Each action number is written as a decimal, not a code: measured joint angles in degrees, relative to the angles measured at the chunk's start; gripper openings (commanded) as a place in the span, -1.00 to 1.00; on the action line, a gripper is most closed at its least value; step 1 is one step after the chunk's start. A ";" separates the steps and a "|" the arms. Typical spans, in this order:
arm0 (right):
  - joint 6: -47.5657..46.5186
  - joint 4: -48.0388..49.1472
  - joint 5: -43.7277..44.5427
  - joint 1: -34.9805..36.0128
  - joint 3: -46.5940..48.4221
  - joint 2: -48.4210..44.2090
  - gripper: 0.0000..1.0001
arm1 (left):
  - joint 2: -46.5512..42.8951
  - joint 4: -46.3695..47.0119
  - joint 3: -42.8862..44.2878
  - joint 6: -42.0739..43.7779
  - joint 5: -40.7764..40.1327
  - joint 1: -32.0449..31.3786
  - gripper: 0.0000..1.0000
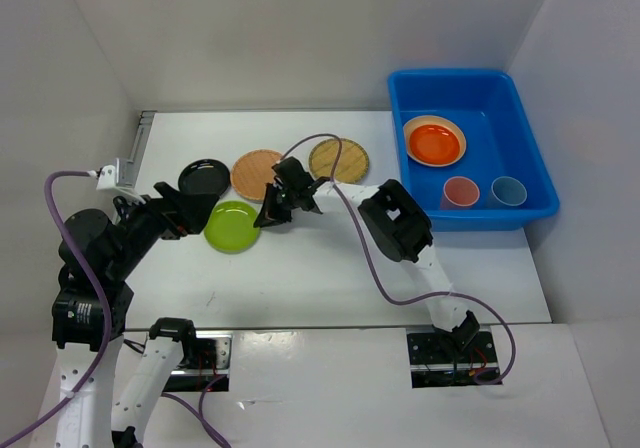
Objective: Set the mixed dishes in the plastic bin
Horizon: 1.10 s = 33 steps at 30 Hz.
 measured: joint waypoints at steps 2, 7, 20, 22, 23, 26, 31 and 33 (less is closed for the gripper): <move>-1.05 -1.18 -0.11 0.02 0.98 0.11 -1.00 | 0.00 0.00 0.02 0.11 -0.48 0.00 1.00; -4.90 -7.74 0.13 -0.52 3.61 -1.62 -1.00 | -0.07 0.04 0.17 1.01 -2.08 0.00 1.00; -7.19 -21.73 7.08 -31.61 24.55 -23.61 -1.00 | 0.61 2.40 0.66 2.71 -0.07 0.00 1.00; -6.36 -21.35 8.70 -39.34 22.84 -27.76 -1.00 | 1.57 2.58 0.09 2.71 0.83 0.02 1.00; -5.81 -20.76 9.07 -42.73 20.57 -29.97 -1.00 | 1.95 2.58 -0.07 2.73 1.16 0.00 1.00; -3.78 -20.44 10.25 -50.05 12.96 -34.21 -1.00 | 2.32 2.62 -0.39 2.71 1.64 0.00 1.00; -2.08 -21.42 12.46 -54.51 3.63 -33.86 -1.00 | 2.34 2.75 -0.50 2.71 1.84 0.00 1.00; -1.77 -21.57 13.57 -55.28 0.92 -33.29 -1.00 | 2.34 2.75 -0.50 2.71 1.79 0.00 1.00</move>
